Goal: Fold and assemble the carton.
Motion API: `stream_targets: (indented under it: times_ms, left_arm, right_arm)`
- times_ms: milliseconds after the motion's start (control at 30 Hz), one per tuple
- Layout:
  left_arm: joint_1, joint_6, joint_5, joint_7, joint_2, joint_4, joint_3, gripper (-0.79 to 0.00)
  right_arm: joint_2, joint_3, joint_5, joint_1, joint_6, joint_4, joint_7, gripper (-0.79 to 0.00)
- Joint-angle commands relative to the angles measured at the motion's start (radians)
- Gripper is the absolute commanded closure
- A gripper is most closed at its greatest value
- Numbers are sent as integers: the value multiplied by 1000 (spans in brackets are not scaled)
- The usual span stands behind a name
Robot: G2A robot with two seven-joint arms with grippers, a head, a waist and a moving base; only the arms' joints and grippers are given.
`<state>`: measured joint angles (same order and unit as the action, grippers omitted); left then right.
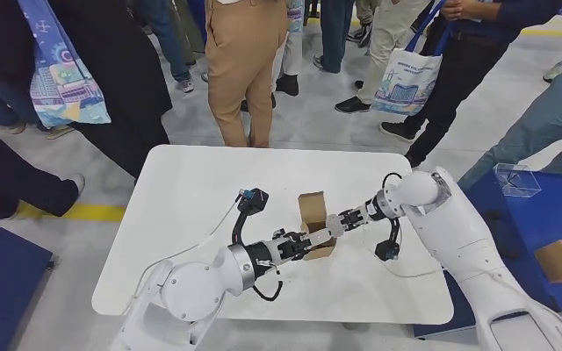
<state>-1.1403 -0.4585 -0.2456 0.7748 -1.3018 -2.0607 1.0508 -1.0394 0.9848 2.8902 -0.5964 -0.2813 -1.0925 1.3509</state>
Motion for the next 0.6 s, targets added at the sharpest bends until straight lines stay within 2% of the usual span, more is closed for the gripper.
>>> stream_targets:
  times_ms: [0,67,167,233,300,367,433,567]
  left_arm:
    - [0,0,0,0,0,0,0,-785]
    - [0,0,0,0,0,0,0,-785]
    - [0,0,0,0,0,0,0,-785]
    - [0,0,0,0,0,0,0,-785]
    - [0,0,0,0,0,0,0,-785]
    - [0,0,0,0,0,0,0,-785]
    - [0,0,0,0,0,0,0,-785]
    - [0,0,0,0,0,0,0,-785]
  right_arm:
    - [14,55,1,-23,-134,-31,-88,-12]
    - [35,117,-50,-64,-293,-62,-181,0]
    - [66,223,-217,-147,-527,-132,-406,0]
    - [81,302,-406,-208,-648,-201,-621,0]
    - [89,375,-655,-281,-704,-272,-877,0]
    - [91,415,-904,-351,-681,-324,-1152,0]
    - [94,422,-1146,-406,-605,-340,-1437,0]
    - [109,397,-1593,-450,-344,-274,-2005,0]
